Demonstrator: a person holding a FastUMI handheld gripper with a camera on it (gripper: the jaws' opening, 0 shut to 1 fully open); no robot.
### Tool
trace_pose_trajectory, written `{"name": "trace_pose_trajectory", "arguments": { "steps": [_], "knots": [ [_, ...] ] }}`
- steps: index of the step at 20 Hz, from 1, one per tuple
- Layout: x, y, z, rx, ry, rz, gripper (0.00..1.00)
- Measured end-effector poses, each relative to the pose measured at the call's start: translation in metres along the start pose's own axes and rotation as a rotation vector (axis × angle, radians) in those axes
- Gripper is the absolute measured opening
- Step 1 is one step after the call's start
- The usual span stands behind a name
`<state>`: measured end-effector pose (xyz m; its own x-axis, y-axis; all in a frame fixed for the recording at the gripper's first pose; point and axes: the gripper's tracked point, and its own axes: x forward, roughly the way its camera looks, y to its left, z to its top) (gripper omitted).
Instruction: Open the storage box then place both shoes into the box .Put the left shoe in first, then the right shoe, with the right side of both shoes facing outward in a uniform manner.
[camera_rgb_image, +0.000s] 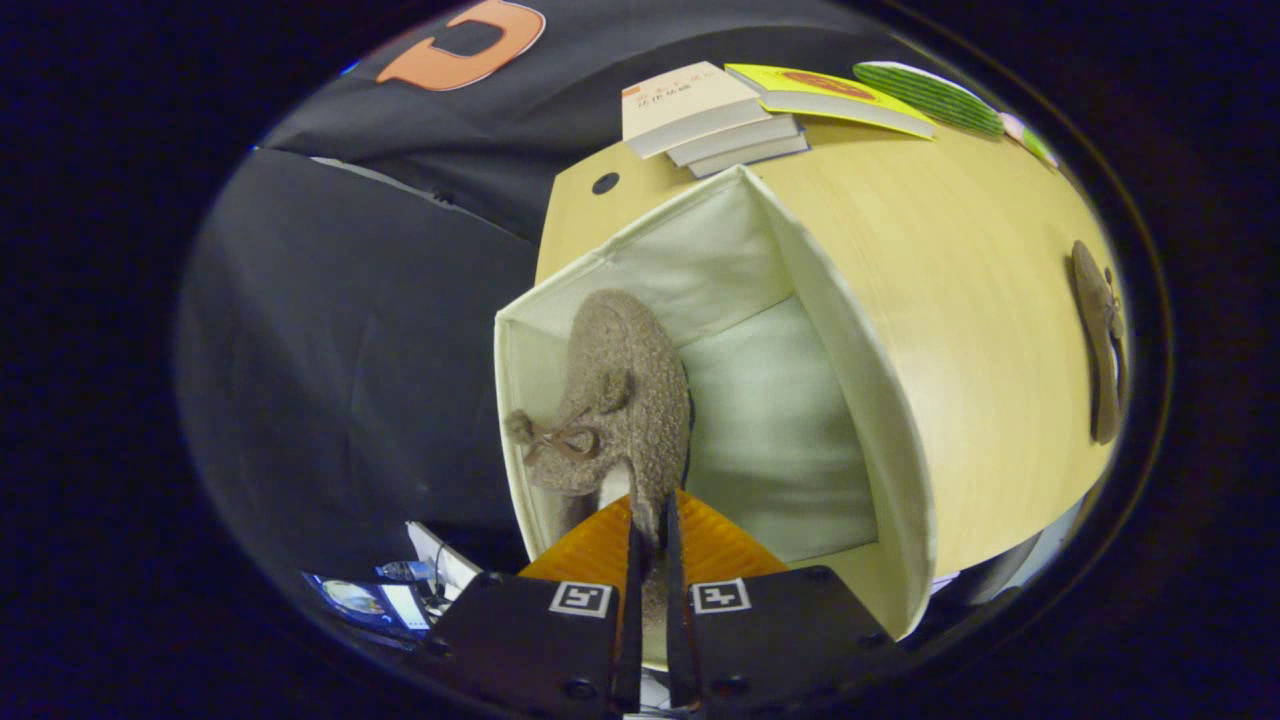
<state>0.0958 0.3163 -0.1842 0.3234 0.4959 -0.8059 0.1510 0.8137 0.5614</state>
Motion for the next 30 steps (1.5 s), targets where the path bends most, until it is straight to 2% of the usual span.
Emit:
{"name": "trace_pose_trajectory", "arguments": {
  "steps": [2,3,6,9,14,18,21,30],
  "knots": [
    [-0.001,0.016,0.004,-0.030,-0.023,0.069,0.24],
    [-0.008,0.022,0.008,-0.066,-0.053,0.090,0.34],
    [-0.024,0.021,0.015,-0.219,-0.133,0.060,0.96],
    [-0.041,0.017,0.018,-0.300,-0.197,0.028,0.97],
    [-0.091,0.017,0.023,-0.426,-0.311,0.023,0.97],
    [-0.139,0.010,0.022,-0.514,-0.405,0.056,0.97],
    [-0.173,-0.020,0.039,-0.554,-0.498,0.008,0.97],
    [-0.256,-0.133,0.062,-0.584,-0.583,-0.134,0.97]
  ]
}}
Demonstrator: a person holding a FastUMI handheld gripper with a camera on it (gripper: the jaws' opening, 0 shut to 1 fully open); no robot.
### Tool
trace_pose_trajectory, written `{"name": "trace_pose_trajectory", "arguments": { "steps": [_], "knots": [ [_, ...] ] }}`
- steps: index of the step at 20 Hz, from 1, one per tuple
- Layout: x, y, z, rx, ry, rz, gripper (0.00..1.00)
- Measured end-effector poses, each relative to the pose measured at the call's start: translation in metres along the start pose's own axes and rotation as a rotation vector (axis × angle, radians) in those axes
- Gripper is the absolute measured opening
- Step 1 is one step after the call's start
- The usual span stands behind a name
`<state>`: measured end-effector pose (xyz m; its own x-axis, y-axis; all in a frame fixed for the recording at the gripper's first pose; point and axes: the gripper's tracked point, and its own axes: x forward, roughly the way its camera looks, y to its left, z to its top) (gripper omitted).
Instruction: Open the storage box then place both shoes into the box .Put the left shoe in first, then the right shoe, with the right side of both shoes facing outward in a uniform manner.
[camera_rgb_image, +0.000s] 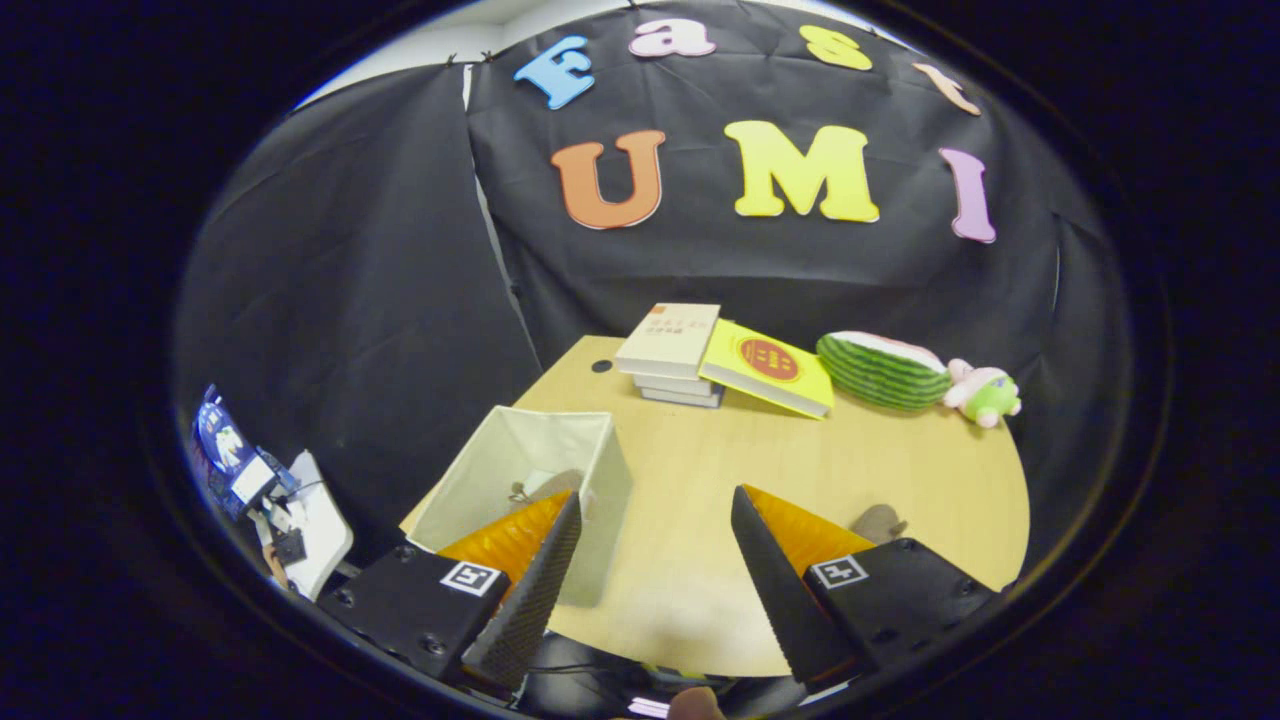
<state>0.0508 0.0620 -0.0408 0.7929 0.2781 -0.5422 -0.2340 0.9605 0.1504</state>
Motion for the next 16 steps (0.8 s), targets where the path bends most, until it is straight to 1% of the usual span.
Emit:
{"name": "trace_pose_trajectory", "arguments": {
  "steps": [3,6,10,12,16],
  "knots": [
    [-0.006,-0.038,-0.023,0.017,0.029,0.002,0.97],
    [-0.003,-0.088,-0.052,0.026,0.080,-0.048,0.97],
    [-0.003,-0.148,-0.079,0.027,0.128,-0.119,0.97],
    [-0.001,-0.173,-0.095,0.064,0.160,-0.143,0.97],
    [0.011,-0.217,-0.143,0.146,0.273,-0.166,0.97]
  ]
}}
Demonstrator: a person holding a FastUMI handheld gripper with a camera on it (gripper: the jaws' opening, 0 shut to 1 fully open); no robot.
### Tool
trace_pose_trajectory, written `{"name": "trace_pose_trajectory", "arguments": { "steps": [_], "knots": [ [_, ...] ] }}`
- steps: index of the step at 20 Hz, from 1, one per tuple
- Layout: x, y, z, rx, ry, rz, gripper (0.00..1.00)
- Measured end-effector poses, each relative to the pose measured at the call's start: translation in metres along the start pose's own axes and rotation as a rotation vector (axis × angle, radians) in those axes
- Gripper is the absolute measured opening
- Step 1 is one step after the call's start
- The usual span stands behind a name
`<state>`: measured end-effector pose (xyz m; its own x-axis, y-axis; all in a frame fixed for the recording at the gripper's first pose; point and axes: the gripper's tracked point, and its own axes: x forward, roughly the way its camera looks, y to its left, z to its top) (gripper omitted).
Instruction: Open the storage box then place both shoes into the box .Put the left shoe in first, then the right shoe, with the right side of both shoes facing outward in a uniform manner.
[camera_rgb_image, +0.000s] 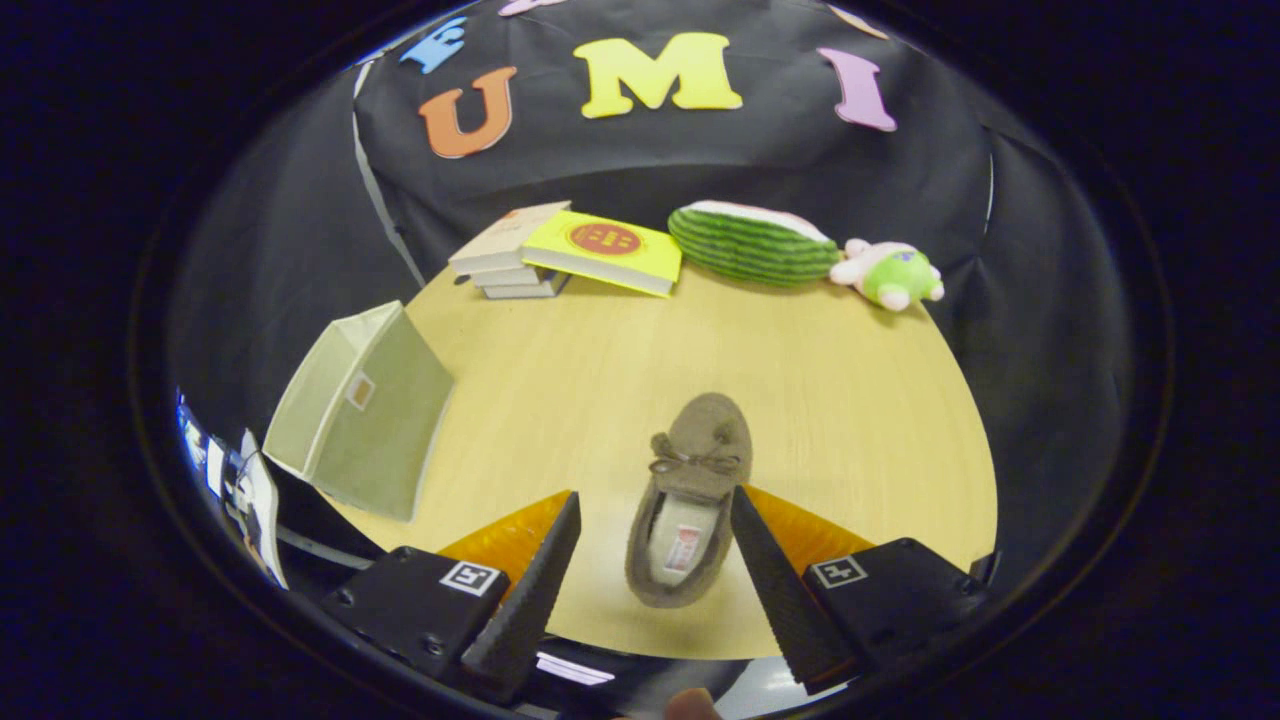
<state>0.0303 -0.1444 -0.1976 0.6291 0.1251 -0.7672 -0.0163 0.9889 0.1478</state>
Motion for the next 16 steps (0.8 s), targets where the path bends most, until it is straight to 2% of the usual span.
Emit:
{"name": "trace_pose_trajectory", "arguments": {
  "steps": [3,7,13,16],
  "knots": [
    [0.021,-0.023,-0.012,0.112,0.058,-0.005,0.96],
    [0.050,-0.026,-0.036,0.237,0.173,0.045,0.90],
    [0.072,-0.037,-0.055,0.332,0.260,0.027,0.63],
    [0.074,-0.039,-0.058,0.385,0.278,0.034,0.43]
  ]
}}
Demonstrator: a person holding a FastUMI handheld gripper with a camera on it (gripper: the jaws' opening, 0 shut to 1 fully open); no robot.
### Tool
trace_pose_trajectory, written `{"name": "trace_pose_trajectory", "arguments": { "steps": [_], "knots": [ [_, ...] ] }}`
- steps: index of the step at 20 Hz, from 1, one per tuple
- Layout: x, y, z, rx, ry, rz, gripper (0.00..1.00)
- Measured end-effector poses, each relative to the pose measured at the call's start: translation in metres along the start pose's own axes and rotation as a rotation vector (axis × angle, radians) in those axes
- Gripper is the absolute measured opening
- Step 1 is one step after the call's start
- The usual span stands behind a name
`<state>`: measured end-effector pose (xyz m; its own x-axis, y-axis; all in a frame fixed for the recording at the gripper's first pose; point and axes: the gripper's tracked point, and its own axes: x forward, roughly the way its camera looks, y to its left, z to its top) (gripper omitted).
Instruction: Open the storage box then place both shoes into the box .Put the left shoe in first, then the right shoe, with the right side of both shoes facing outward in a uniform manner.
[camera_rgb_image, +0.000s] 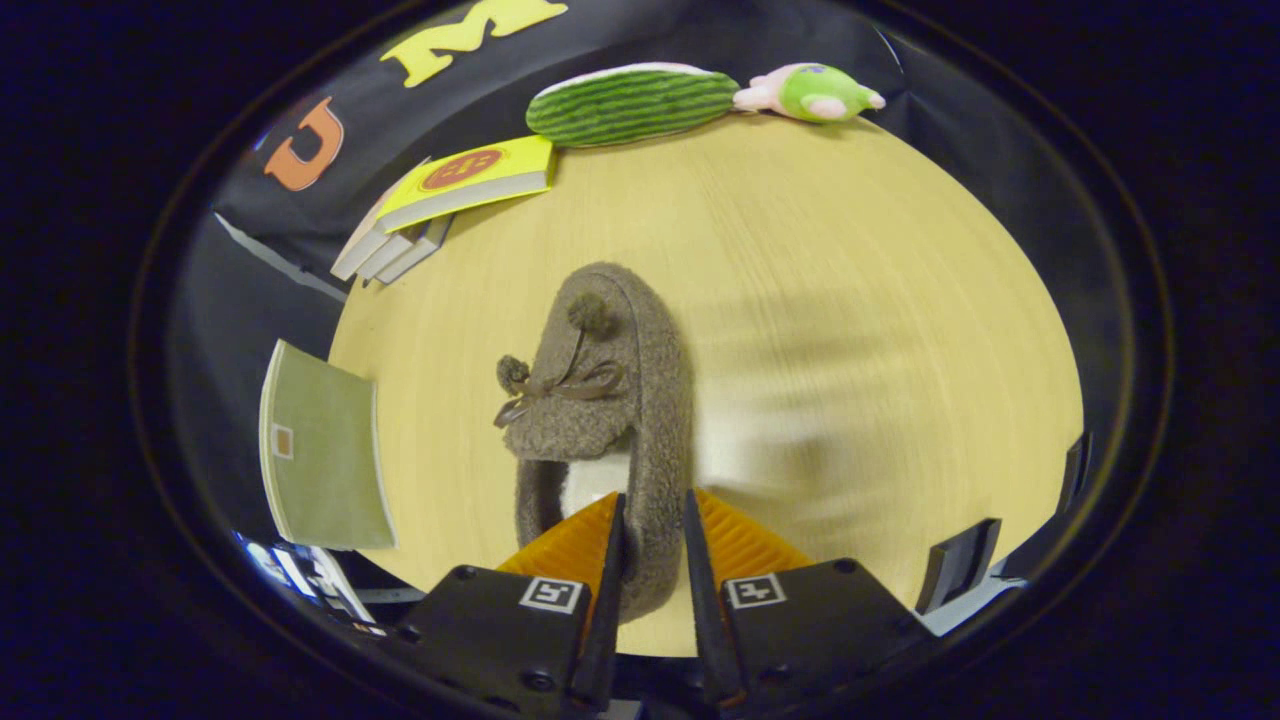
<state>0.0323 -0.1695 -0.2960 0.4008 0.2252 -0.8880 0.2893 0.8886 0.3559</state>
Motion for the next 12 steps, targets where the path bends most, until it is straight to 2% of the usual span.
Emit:
{"name": "trace_pose_trajectory", "arguments": {
  "steps": [3,4,5,8,12],
  "knots": [
    [-0.008,-0.003,0.000,0.047,-0.009,0.016,0.25],
    [-0.010,-0.005,0.002,0.079,-0.016,0.020,0.13],
    [-0.011,-0.004,0.003,0.115,-0.020,0.035,0.09],
    [-0.017,0.008,-0.002,0.208,-0.010,0.101,0.06],
    [-0.040,0.031,-0.004,0.202,-0.036,0.110,0.06]
  ]
}}
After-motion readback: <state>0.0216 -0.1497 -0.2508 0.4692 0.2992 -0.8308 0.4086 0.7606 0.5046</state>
